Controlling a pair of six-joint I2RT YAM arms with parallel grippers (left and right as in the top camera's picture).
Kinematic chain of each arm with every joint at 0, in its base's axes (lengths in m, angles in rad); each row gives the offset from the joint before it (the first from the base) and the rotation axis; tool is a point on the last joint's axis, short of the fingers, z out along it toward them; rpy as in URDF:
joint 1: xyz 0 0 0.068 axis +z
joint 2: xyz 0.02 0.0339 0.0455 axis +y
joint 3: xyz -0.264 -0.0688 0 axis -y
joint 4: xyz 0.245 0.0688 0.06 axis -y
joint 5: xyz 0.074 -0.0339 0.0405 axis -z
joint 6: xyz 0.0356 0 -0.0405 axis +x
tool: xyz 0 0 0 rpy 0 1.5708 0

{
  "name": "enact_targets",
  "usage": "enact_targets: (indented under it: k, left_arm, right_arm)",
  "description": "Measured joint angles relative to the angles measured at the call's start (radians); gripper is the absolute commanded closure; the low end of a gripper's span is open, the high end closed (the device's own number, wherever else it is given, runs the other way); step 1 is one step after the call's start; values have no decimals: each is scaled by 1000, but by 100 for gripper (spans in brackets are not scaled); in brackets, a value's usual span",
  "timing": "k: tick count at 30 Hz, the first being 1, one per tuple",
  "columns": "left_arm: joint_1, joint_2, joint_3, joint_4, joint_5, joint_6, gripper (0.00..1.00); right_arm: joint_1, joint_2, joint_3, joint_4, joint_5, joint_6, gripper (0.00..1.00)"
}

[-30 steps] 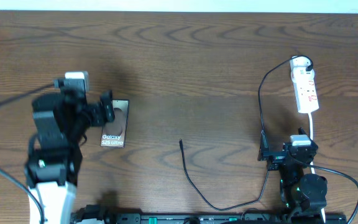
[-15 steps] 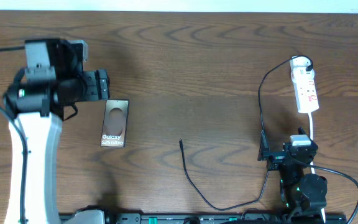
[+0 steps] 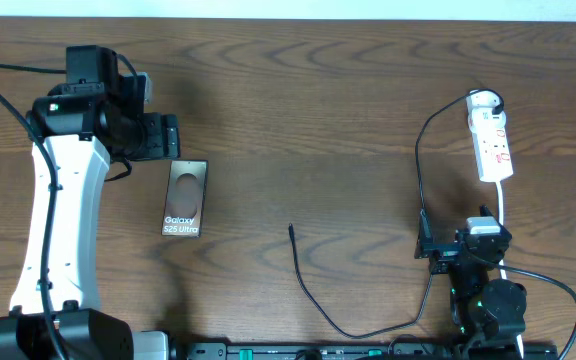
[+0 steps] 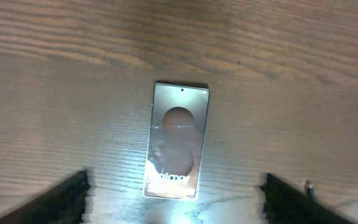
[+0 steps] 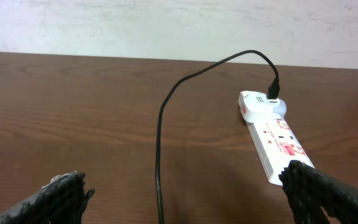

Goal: Plug charger to phone and switch on socket
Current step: 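Raise the left arm and move the left gripper above the silver phone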

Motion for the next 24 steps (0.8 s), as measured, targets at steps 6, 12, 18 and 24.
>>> enact_targets:
  k: [6,12,18,24]
  left_arm:
    - [0,0,0,4,-1,14,4]
    - [0,0,0,-5,0,14,4]
    - [0,10,0,-11,0,14,4]
    - [-29,114,0,-34,-19,17,3]
  right_arm:
    - [0,0,0,0,0,0,1]
    - [0,0,0,0,0,0,1]
    - [0,0,0,0,0,0,1]
    - [0,0,0,0,0,0,1]
